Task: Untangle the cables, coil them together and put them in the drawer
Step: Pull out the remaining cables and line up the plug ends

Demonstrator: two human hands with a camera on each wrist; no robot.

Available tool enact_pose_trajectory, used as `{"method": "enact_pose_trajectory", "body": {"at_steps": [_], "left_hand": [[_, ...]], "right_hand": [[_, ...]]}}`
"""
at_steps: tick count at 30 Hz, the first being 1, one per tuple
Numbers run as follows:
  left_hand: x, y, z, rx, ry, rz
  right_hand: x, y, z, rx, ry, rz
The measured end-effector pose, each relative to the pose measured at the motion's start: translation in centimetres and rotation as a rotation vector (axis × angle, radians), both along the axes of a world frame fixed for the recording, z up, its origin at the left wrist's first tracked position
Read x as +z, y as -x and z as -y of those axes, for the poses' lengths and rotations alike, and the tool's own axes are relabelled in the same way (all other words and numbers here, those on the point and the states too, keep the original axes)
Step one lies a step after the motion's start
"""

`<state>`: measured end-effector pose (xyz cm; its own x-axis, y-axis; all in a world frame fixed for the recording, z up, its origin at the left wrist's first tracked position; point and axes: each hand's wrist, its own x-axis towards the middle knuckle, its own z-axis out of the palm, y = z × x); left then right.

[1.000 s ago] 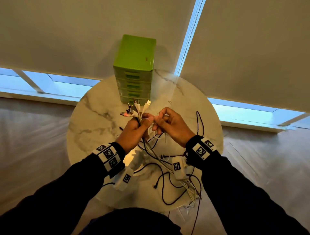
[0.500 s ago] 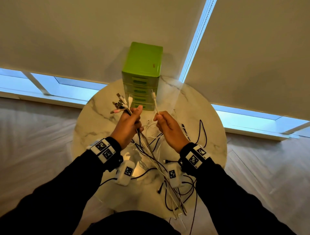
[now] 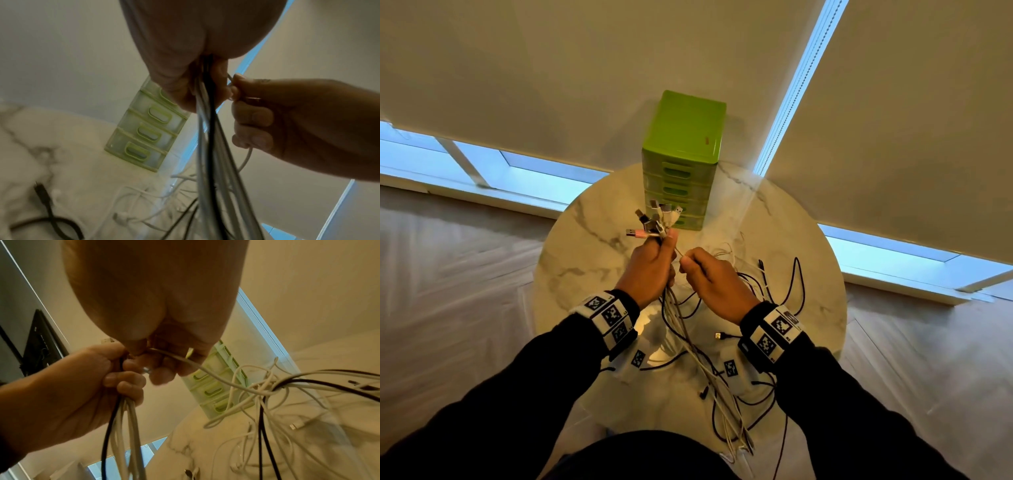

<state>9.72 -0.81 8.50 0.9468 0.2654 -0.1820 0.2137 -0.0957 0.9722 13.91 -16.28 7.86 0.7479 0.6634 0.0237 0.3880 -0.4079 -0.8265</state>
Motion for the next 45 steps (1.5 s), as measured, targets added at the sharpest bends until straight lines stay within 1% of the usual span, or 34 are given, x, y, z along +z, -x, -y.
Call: {"method": "enact_pose_trajectory", "body": {"at_steps": [1,5,7,9,13,15,16,19,22,23,25,27,28,32,34,36,40,42,45], "left_hand": [[0.0,0.0,-0.1,0.023,-0.023,0.000],[0.4,-0.8,-1.7,0.209,0.000,-0.010],[0.5,-1.3,-2.7,0.298,0.033,0.016],[0.7,-1.6,-3.2,0.366,0.161,0.077],[2.3,-2.0,-3.9,0.469,0.519,0.206],[3.0,-2.1,-4.8,0.471,0.635,0.256],[3.4,-2.0,-5.3,0.451,0.660,0.275],[4.7,-1.5,-6.5,0.387,0.633,0.314],[6.7,-1.0,-8.3,0.400,0.608,0.358],[7.2,-0.8,-9.1,0.412,0.593,0.368],[7.5,-0.5,-10.3,0.417,0.526,0.354],[6.6,-0.5,-10.2,0.382,0.434,0.278],[5.9,-0.5,-9.7,0.353,0.389,0.228],[3.1,-0.3,-5.7,0.187,0.184,0.044],[2.2,-0.3,-3.9,0.133,0.129,-0.016],[1.6,-0.6,-2.9,0.134,0.145,-0.054],[1.3,-1.4,-2.0,0.139,0.291,-0.068],[1.4,-1.6,-1.8,0.156,0.307,-0.062],[1.3,-1.8,-1.8,0.220,0.320,-0.011]], "right_hand": [[-0.2,0.2,0.0,0.012,-0.002,-0.021],[-1.9,0.6,0.3,0.023,0.017,-0.163],[-3.1,0.6,0.5,0.037,0.043,-0.234],[-4.3,0.2,0.8,0.043,0.072,-0.225],[-6.5,-1.2,1.5,0.047,0.154,-0.153],[-7.2,-1.9,2.1,0.082,0.169,-0.079],[-7.4,-2.5,2.4,0.102,0.190,-0.030],[-7.0,-4.8,2.8,0.126,0.293,0.085],[-6.8,-7.3,4.1,0.118,0.493,0.152],[-6.7,-7.9,4.6,0.072,0.561,0.151],[-6.1,-8.7,4.9,-0.073,0.625,0.130],[-5.0,-9.0,3.6,-0.192,0.589,0.111],[-4.4,-8.9,2.6,-0.228,0.516,0.096],[-1.7,-7.6,-1.1,-0.297,0.062,-0.028],[-0.8,-6.8,-2.3,-0.286,-0.093,-0.087],[0.1,-5.9,-3.2,-0.238,-0.114,-0.077],[1.4,-3.6,-3.8,-0.064,-0.059,-0.015],[1.3,-2.5,-3.8,-0.016,-0.018,-0.003],[0.4,-1.6,-3.5,0.016,0.011,-0.092]]}}
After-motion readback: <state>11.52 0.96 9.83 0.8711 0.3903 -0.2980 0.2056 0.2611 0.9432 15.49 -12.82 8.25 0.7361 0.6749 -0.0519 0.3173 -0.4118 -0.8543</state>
